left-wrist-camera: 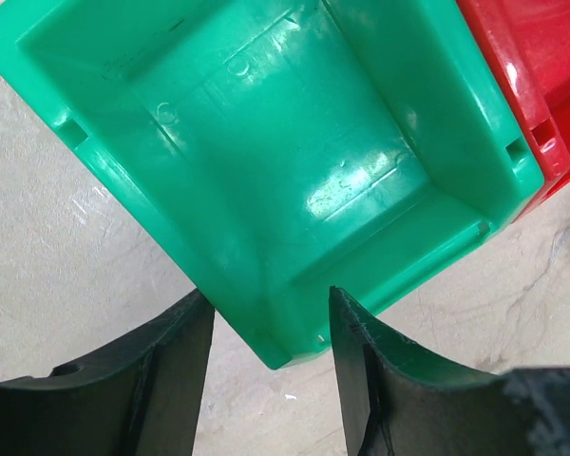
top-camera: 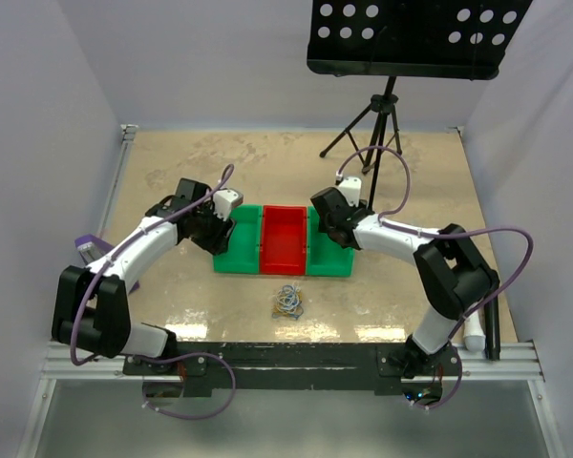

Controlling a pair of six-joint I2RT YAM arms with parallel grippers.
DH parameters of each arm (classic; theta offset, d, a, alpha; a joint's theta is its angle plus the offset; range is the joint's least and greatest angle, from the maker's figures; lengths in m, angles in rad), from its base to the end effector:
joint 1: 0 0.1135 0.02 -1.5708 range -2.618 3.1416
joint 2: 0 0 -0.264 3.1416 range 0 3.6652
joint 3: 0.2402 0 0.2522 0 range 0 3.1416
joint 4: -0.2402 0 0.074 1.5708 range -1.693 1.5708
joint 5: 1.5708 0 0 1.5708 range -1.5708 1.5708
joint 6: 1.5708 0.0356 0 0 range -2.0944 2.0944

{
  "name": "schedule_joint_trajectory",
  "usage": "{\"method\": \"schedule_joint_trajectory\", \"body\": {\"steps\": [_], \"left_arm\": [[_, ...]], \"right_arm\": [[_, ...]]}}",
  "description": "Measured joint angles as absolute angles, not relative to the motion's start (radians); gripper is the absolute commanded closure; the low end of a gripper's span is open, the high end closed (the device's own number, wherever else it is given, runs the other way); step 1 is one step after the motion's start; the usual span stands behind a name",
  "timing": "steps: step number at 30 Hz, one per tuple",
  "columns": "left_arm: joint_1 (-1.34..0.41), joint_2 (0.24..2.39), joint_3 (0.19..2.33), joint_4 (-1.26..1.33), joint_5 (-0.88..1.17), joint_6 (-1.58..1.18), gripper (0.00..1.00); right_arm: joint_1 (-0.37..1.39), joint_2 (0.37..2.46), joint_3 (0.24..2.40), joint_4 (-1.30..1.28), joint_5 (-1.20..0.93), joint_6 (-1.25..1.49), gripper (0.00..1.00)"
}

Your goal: Untangle the cables

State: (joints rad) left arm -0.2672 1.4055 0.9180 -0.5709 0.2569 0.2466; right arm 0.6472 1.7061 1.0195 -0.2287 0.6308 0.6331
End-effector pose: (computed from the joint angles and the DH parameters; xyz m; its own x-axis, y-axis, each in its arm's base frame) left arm 0.2621 -0.0811 0.2177 -0.7235 0.4429 -0.5295 0.5694 0.8166 -0.0951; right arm 0.2885 0.1917 0.1848 -0.6283 0.1241 -0.7681 0.2129 0.9769 -0.0163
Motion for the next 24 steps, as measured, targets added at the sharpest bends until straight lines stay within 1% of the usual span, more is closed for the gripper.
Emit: {"method": "schedule_joint_trajectory", "body": {"steps": [3, 4, 5, 7, 12, 16, 18, 21, 24], "left_arm": [[-0.269, 1.396, 0.918, -0.578, 0.258, 0.247, 0.39], [-0.269, 1.394, 0.918, -0.58, 0.258, 0.249, 0.34], [-0.27, 1.392, 0.918, -0.583, 0.258, 0.25, 0.31], [-0.271, 1.382, 0.918, -0.588, 0.258, 0.257, 0.29], [-0.272, 1.347, 0.965, -0.622, 0.25, 0.281, 0.27], [-0.271, 1.317, 1.026, -0.624, 0.234, 0.3, 0.25], [-0.264, 1.29, 1.033, -0.615, 0.227, 0.312, 0.25], [-0.228, 1.249, 1.029, -0.607, 0.219, 0.327, 0.26], [-0.201, 1.222, 1.029, -0.609, 0.205, 0.336, 0.25]], "right_arm": [[0.647, 1.708, 1.022, -0.227, 0.633, 0.625, 0.31], [0.647, 1.708, 1.023, -0.227, 0.633, 0.625, 0.3], [0.647, 1.709, 1.026, -0.227, 0.632, 0.625, 0.28], [0.648, 1.71, 1.034, -0.229, 0.633, 0.621, 0.25], [0.649, 1.71, 1.085, -0.245, 0.638, 0.607, 0.19], [0.651, 1.696, 1.129, -0.271, 0.639, 0.604, 0.17], [0.662, 1.655, 1.129, -0.291, 0.64, 0.608, 0.15], [0.723, 1.553, 1.122, -0.319, 0.646, 0.622, 0.15], [0.806, 1.465, 1.116, -0.348, 0.643, 0.658, 0.2]]}}
